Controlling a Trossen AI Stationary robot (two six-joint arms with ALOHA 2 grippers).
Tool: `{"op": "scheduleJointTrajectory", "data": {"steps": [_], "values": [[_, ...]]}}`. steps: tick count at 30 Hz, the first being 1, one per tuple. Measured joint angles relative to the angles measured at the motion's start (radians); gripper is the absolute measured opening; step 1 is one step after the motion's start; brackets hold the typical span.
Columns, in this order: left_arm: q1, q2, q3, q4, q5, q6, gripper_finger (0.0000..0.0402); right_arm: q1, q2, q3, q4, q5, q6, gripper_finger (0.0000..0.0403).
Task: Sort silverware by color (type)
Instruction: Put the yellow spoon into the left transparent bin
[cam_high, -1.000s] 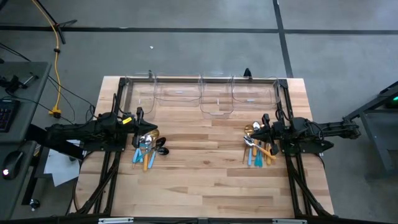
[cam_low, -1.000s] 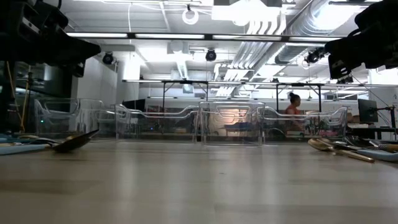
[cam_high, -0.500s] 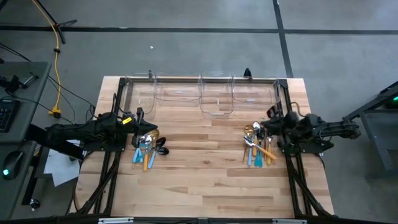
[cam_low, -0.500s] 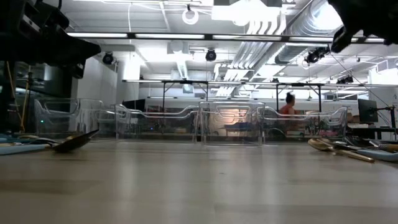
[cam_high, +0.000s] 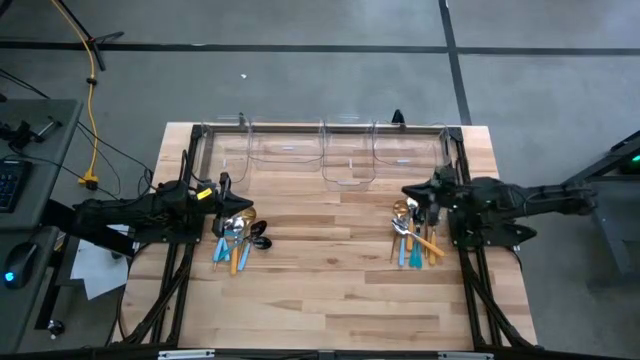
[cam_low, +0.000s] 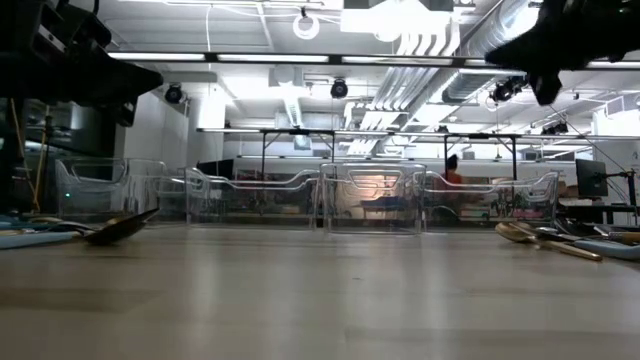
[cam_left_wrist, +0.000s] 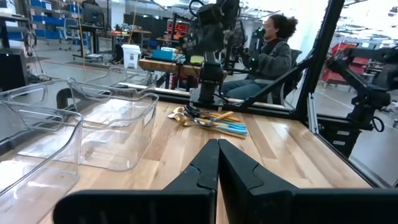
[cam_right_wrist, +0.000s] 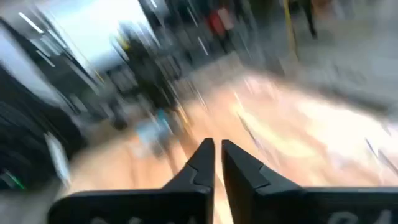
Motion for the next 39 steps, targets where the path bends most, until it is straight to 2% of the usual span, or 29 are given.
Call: {"op": "scheduleJointTrajectory", "data": {"steps": [3,5,7,10,12,15,21,27,32,39], "values": [[0.0,0.0,0.0,0.0,-0.001,-0.012,0.0,0.0,0.128,0.112,-0.236,0.003,0.089,0.0056],[0.0,0.0,0.0,0.0,-0.001,-0.012,0.0,0.0,0.216,0.173,-0.348,-0.03,0.136,0.0088],[0.0,0.0,0.0,0.0,-0.001,-0.012,0.0,0.0,0.303,0.221,-0.439,-0.105,0.176,0.012],[0.0,0.0,0.0,0.0,-0.001,-0.012,0.0,0.0,0.421,0.266,-0.53,-0.279,0.223,0.0158],[0.0,0.0,0.0,-0.001,-0.001,-0.013,0.0,0.006,0.492,0.276,-0.573,-0.386,0.273,0.0173],[0.0,0.0,0.0,-0.001,-0.001,-0.013,0.0,0.037,0.593,0.276,-0.654,-0.467,0.351,0.018],[0.0,0.0,0.0,-0.002,-0.001,-0.013,0.0,0.107,0.751,0.276,-0.774,-0.452,0.435,0.0181],[0.0,0.0,0.0,-0.002,-0.001,-0.013,0.0,0.164,0.845,0.276,-0.791,-0.329,0.542,0.0181],[0.0,0.0,0.0,-0.002,-0.001,-0.013,0.0,0.198,0.904,0.276,-0.838,-0.324,0.596,0.0181],[0.0,0.0,0.0,-0.002,-0.001,-0.013,0.0,0.241,0.958,0.276,-0.797,-0.314,0.62,0.0181]]}}
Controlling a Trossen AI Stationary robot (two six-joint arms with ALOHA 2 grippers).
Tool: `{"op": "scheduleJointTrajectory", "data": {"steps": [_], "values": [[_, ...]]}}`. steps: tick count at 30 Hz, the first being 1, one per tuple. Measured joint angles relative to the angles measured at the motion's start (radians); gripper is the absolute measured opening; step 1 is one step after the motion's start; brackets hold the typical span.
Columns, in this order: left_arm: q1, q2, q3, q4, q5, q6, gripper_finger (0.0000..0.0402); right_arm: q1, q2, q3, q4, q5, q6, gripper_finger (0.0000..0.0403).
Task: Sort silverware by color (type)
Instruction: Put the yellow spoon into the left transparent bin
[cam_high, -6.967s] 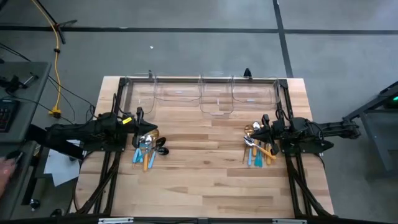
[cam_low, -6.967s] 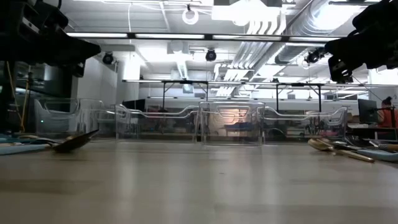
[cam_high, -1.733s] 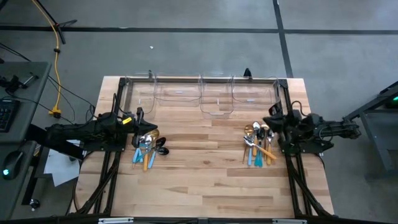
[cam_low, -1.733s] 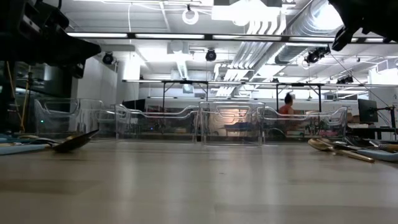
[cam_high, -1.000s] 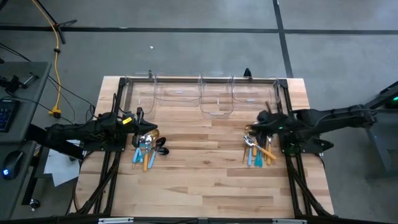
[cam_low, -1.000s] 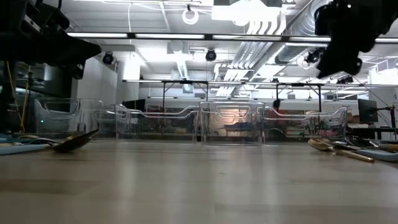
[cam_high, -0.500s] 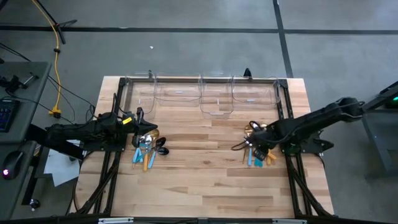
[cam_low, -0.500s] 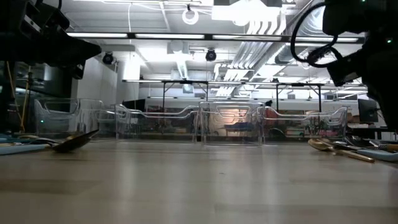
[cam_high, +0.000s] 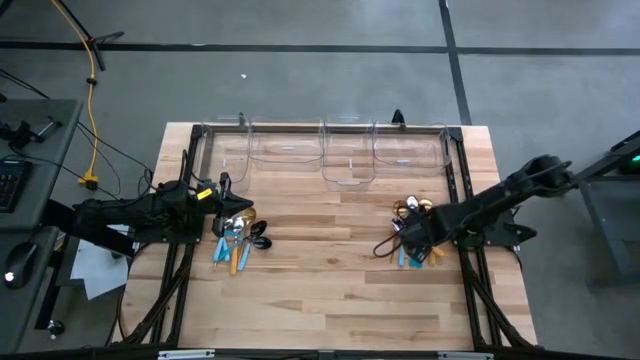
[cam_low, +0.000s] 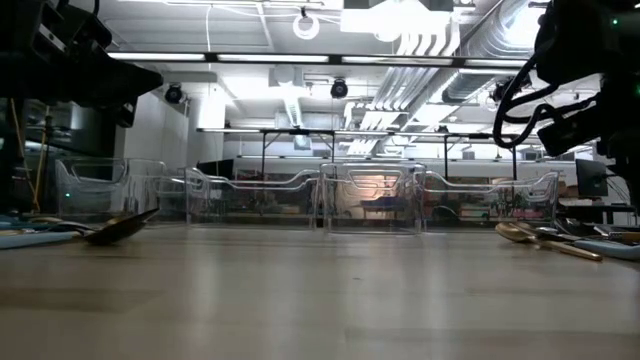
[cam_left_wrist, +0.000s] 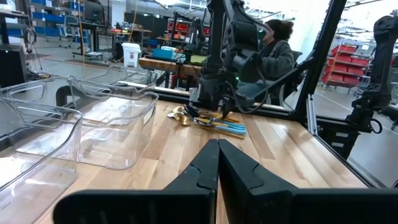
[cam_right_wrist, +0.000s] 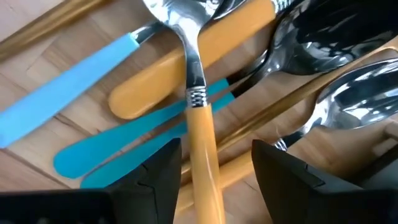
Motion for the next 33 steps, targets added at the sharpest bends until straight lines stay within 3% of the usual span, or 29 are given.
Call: {"op": "scheduleJointTrajectory", "data": {"steps": [10,22,27,33], "values": [[0.0,0.0,0.0,0.0,0.0,0.0,0.0,0.024,0.039,0.0,0.011,0.012,0.035,0.0168],[0.0,0.0,0.0,0.0,0.0,0.0,0.0,0.023,0.036,0.005,0.008,0.013,0.028,0.0014],[0.0,0.0,0.0,0.0,0.0,0.0,0.0,0.023,0.037,0.012,0.0,0.004,-0.004,0.0007],[0.0,0.0,0.0,0.0,0.0,0.0,0.0,0.023,0.041,0.129,-0.111,0.001,-0.097,0.0]]}}
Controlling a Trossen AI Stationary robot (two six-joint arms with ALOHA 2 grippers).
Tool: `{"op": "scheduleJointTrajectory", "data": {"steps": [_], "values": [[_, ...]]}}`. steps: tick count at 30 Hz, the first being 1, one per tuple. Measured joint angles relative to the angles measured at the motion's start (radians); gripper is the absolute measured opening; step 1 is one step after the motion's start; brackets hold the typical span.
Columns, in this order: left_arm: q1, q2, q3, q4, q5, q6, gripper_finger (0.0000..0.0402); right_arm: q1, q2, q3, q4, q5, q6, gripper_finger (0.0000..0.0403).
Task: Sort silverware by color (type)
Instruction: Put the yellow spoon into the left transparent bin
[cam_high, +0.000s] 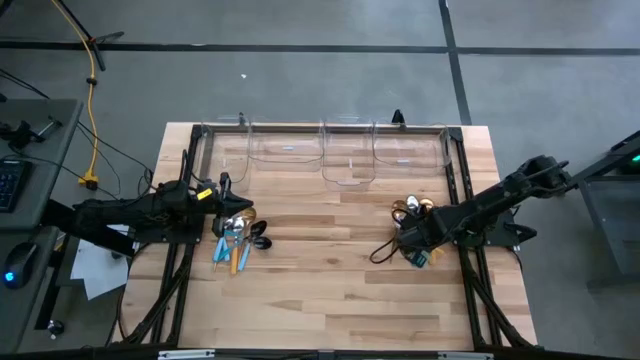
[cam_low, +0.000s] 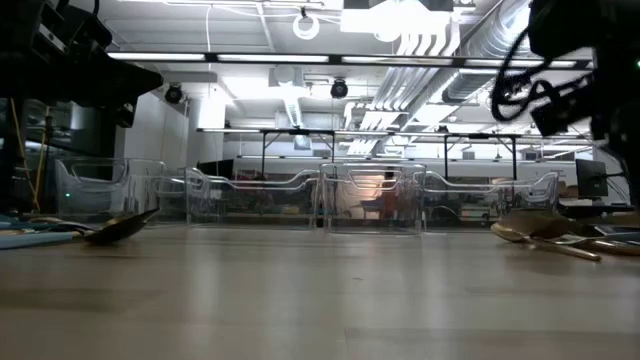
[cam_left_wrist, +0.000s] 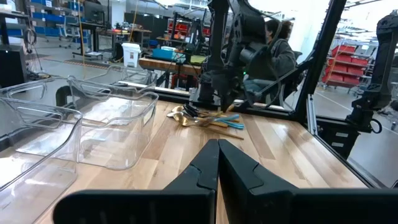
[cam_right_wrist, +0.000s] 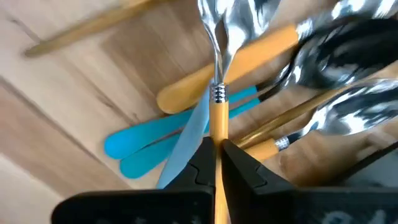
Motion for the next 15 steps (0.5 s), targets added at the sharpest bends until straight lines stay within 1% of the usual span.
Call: {"op": "scheduleJointTrajectory", "data": {"steps": [5,8,11,15], "values": [[0.0,0.0,0.0,0.0,0.0,0.0,0.0,0.0,0.0,0.105,-0.073,0.026,-0.052,0.0001],[0.0,0.0,0.0,0.0,0.0,0.0,0.0,0.009,0.0,0.153,-0.066,0.087,-0.083,0.0002],[0.0,0.0,0.0,0.0,0.0,0.0,0.0,0.013,-0.001,0.156,0.011,0.165,-0.095,0.0002],[0.0,0.0,0.0,0.0,0.0,0.0,0.0,0.011,-0.001,0.129,0.11,0.168,-0.13,0.0002]]}}
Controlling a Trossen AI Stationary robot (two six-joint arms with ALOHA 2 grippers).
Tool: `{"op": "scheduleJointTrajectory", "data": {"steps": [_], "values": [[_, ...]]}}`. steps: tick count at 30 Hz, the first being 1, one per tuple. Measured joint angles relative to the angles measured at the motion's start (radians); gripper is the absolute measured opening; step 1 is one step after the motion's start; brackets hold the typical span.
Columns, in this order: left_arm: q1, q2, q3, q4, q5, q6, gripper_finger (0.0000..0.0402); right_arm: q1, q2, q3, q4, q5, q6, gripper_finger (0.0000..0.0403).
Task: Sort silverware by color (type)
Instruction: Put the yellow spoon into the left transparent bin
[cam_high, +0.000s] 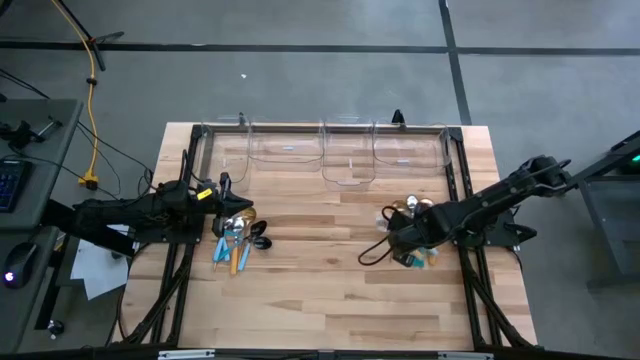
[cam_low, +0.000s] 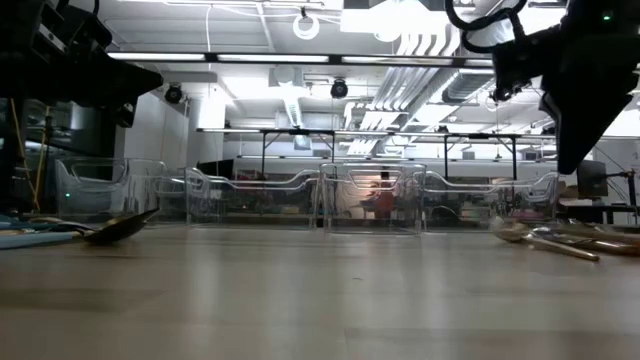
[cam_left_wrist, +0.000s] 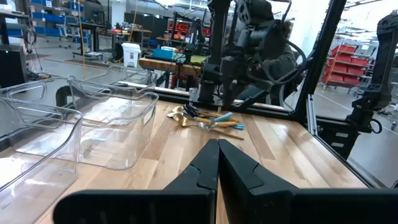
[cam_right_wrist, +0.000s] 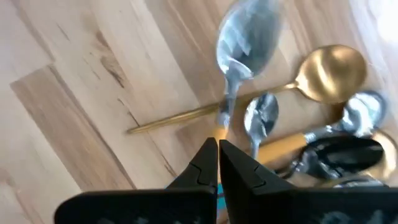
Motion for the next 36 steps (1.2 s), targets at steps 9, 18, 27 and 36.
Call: {"op": "scheduleJointTrajectory", "data": {"steps": [9,18,27,36], "values": [[0.0,0.0,0.0,0.0,0.0,0.0,0.0,-0.006,0.0,-0.036,0.067,-0.007,0.029,0.0],[0.0,0.0,0.0,0.0,-0.001,0.0,0.0,-0.011,0.0,-0.043,0.085,-0.025,0.106,0.0011],[0.0,0.0,0.0,0.0,-0.004,0.0,0.0,-0.016,0.021,-0.043,0.062,-0.025,0.123,0.0135],[0.0,0.0,0.0,0.001,-0.005,0.016,0.0,-0.037,0.138,-0.163,0.179,-0.053,0.087,0.0174]]}}
